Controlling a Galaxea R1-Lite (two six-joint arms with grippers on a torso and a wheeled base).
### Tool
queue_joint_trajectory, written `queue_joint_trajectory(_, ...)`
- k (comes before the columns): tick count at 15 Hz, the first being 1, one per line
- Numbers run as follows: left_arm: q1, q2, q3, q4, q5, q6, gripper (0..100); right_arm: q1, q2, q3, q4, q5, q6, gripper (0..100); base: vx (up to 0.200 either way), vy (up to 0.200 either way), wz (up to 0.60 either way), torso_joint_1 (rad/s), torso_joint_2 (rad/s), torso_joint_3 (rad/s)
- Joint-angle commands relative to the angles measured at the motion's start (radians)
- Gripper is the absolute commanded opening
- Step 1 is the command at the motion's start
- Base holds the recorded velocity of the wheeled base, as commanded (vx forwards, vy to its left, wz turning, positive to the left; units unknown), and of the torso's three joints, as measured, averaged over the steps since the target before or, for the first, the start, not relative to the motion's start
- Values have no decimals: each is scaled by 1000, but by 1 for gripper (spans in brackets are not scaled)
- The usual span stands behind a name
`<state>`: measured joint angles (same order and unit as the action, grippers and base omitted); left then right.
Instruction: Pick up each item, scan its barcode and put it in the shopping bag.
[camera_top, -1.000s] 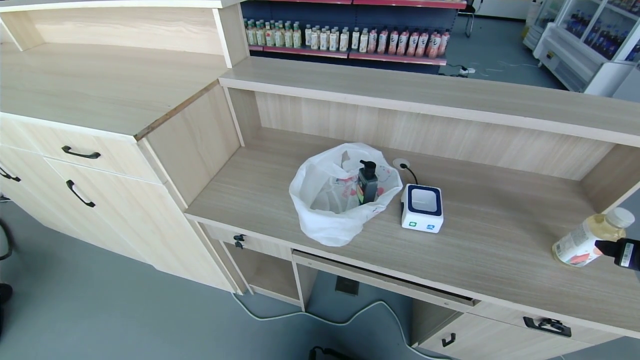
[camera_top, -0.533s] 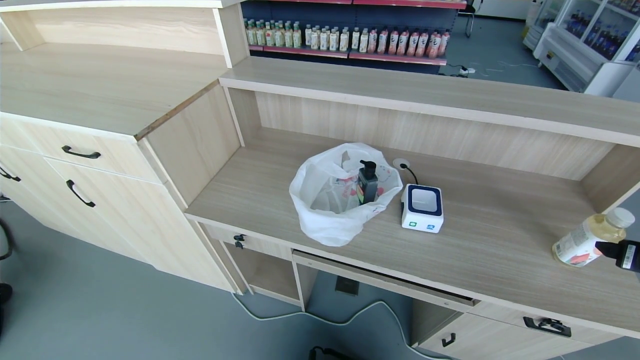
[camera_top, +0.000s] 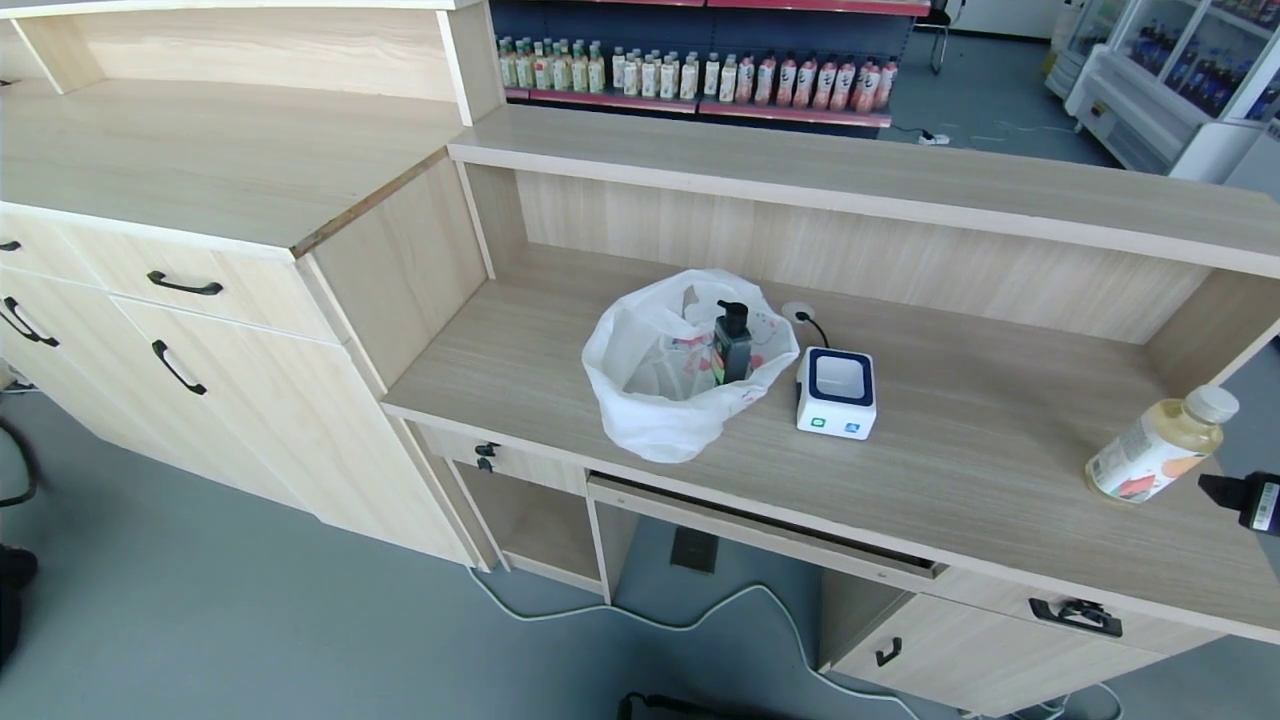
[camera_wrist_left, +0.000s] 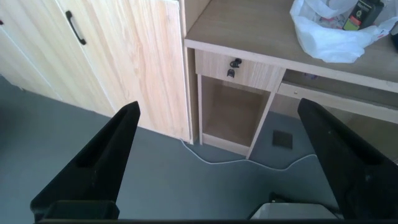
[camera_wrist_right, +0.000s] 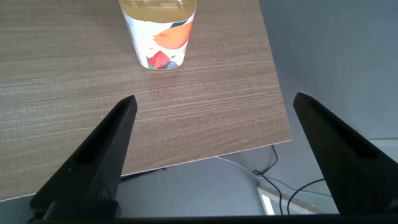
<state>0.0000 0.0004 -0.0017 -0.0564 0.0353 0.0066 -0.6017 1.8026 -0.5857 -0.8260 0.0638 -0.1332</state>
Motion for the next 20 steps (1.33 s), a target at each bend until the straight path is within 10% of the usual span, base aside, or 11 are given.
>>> queue_joint_trajectory(1,0,0,0,0,0,0,100,0,14,-2,-24,13,1,100,0,0,0,0,0,0)
queue_joint_trajectory(20,0,0,0,0,0,0,100,36,304,-45,-387,28,26,100,0,0,0,0,0,0)
